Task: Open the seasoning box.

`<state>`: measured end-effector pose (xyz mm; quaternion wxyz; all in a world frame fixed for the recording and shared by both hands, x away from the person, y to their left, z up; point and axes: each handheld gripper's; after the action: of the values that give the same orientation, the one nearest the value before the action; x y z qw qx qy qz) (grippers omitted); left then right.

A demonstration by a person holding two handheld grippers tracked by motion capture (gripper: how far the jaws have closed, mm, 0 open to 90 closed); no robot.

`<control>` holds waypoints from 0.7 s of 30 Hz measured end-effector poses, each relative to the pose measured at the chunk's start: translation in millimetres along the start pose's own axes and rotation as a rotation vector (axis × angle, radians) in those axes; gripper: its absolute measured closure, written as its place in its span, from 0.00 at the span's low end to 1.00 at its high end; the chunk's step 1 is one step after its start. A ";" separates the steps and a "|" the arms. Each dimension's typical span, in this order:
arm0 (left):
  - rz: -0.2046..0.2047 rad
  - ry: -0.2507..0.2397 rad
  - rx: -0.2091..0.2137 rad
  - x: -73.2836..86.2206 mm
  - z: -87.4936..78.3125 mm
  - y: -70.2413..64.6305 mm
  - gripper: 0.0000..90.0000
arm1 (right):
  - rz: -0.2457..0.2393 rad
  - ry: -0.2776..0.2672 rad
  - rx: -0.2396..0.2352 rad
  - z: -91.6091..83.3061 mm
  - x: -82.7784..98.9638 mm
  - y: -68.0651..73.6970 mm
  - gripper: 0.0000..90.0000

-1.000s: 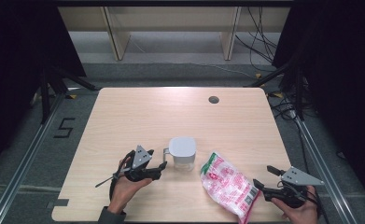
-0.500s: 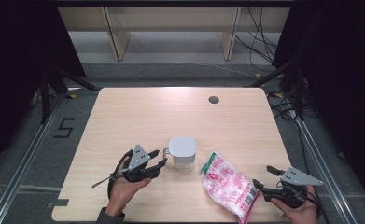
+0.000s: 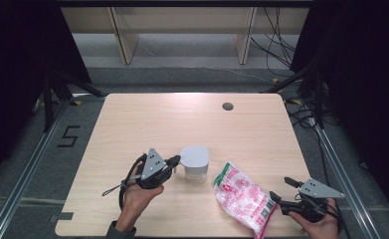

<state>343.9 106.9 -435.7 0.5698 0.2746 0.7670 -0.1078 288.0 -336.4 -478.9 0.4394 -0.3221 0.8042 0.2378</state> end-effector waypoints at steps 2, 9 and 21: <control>-0.022 0.003 0.007 1.0 4.6 0.0 0.99 | -0.001 0.003 0.000 0.2 -0.2 -0.1 0.28; -0.049 0.011 -0.011 3.5 17.6 1.5 0.99 | -0.011 0.005 0.004 0.5 -0.5 -1.1 0.28; -0.062 -0.004 -0.007 5.7 21.3 4.4 0.99 | -0.026 -0.047 0.013 -1.0 -3.9 -1.7 0.28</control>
<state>362.5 102.1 -447.3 0.5688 0.2485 0.7743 -0.1230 290.2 -337.0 -475.2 0.4634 -0.3238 0.7909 0.2344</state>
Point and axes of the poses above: each handheld gripper's, and its own axes: z roughly forward along the jaws, x roughly out of its underside, y roughly to its left, and after that the axes turned 11 degrees about -x, right-handed
